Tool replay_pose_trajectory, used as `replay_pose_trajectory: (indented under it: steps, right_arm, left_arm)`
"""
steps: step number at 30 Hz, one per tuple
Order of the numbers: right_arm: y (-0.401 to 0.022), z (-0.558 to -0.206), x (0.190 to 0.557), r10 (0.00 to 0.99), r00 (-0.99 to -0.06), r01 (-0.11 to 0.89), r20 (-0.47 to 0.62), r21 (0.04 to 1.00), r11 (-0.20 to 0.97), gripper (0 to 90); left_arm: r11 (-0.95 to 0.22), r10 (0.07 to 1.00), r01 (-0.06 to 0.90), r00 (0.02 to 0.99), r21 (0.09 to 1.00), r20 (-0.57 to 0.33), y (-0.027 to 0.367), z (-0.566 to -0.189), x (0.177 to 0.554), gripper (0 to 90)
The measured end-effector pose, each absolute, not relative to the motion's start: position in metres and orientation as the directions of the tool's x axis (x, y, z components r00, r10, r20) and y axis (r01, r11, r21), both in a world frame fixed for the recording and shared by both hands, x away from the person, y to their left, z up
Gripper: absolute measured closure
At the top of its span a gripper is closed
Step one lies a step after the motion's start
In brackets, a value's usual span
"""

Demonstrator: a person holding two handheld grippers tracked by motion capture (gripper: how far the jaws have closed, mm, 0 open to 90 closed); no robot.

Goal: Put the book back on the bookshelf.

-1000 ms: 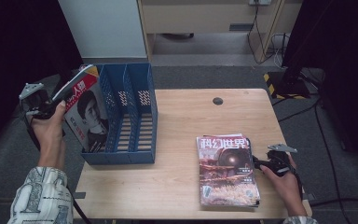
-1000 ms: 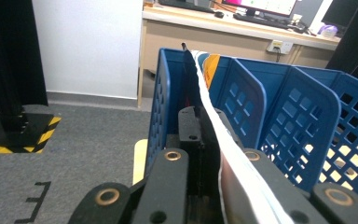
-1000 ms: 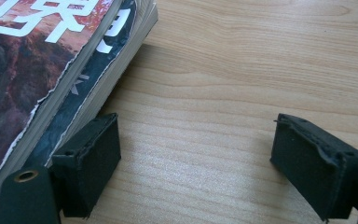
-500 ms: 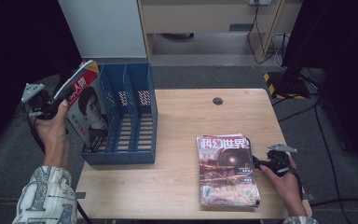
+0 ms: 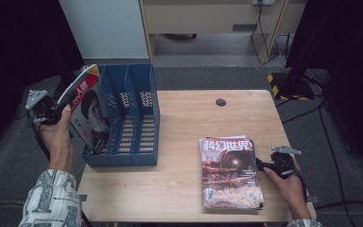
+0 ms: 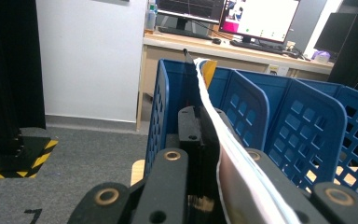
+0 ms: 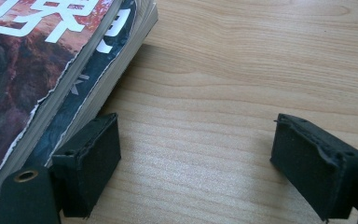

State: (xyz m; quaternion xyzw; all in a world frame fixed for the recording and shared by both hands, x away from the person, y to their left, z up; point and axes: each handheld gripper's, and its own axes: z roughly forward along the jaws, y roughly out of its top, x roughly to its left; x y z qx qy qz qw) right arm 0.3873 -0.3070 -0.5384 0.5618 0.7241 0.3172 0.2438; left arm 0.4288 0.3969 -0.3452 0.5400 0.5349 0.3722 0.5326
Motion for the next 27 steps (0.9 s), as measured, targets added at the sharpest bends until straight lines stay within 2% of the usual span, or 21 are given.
replay_pose_trajectory:
  steps: [10,27]
  right_arm:
    - [-0.307,-0.538,0.387,0.968,-0.250,0.659,0.003,0.733,0.167,15.7]
    - [-0.307,-0.538,0.387,0.968,-0.250,0.659,0.003,0.734,0.168,15.7]
  left_arm:
    - [0.159,0.973,0.181,0.136,0.971,-0.184,0.400,-0.354,0.429,85.5]
    - [0.114,0.984,0.267,0.100,0.957,-0.145,0.401,-0.347,0.426,83.4]
